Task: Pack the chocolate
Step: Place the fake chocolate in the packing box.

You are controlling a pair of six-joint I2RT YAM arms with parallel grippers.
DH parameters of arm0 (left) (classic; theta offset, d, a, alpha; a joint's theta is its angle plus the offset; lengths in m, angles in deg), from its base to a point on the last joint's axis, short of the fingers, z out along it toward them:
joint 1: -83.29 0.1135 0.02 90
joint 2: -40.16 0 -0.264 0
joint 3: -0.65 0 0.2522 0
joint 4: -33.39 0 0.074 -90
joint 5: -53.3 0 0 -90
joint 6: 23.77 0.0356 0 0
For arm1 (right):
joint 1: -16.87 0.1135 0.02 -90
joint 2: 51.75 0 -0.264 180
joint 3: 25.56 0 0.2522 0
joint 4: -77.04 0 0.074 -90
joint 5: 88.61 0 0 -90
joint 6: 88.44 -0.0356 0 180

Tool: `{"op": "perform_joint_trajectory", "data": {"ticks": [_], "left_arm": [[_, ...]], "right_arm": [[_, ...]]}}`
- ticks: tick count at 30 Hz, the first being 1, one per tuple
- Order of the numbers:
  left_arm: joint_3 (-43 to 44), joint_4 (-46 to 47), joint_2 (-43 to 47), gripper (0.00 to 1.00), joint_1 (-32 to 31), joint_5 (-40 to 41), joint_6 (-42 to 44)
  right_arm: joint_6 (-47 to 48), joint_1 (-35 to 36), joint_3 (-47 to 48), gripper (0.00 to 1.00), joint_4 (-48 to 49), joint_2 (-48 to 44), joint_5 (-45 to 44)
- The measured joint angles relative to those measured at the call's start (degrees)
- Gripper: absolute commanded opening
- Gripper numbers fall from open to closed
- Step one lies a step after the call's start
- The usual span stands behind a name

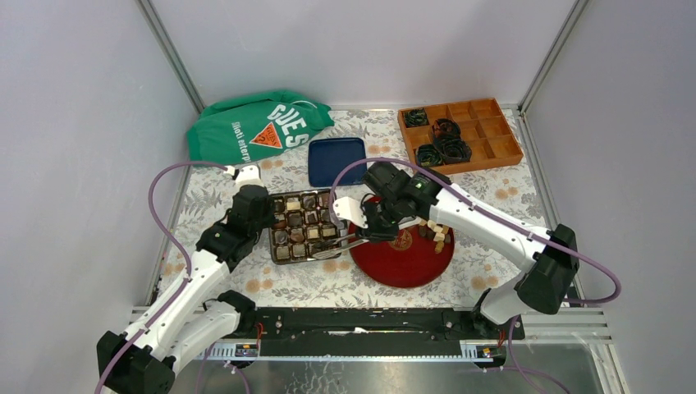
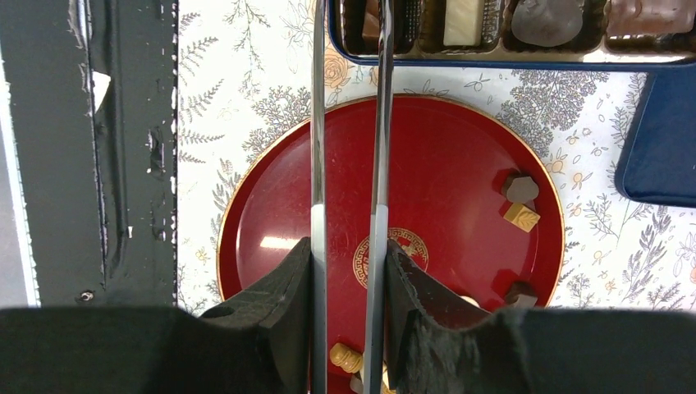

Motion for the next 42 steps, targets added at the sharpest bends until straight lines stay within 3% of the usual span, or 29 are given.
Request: {"op": "perform_joint_trajectory", "data": {"ticks": [10, 18, 34, 38, 42], "left_arm": [[-0.20, 0.22, 0.00, 0.00, -0.28, -0.39, 0.26], [-0.20, 0.24, 0.00, 0.00, -0.28, -0.59, 0.26], [-0.20, 0.11, -0.24, 0.00, -0.28, 0.44, 0.24], [-0.20, 0.11, -0.22, 0.00, -0.28, 1.49, 0.24], [-0.20, 0.11, -0.22, 0.00, -0.28, 1.51, 0.24]], "right_arm": [[-1.62, 1.77, 0.87, 0.34, 1.97, 1.97, -3.26], [-2.12, 2.03, 0.87, 0.46, 2.19, 1.97, -3.32], [-2.86, 0.90, 1.20, 0.42, 0.13, 0.61, 0.68], [-3.02, -4.52, 0.70, 0.42, -1.05, -4.07, 7.34], [-4.22, -14.73, -3.72, 0.43, 0.20, -12.52, 13.00]]}}
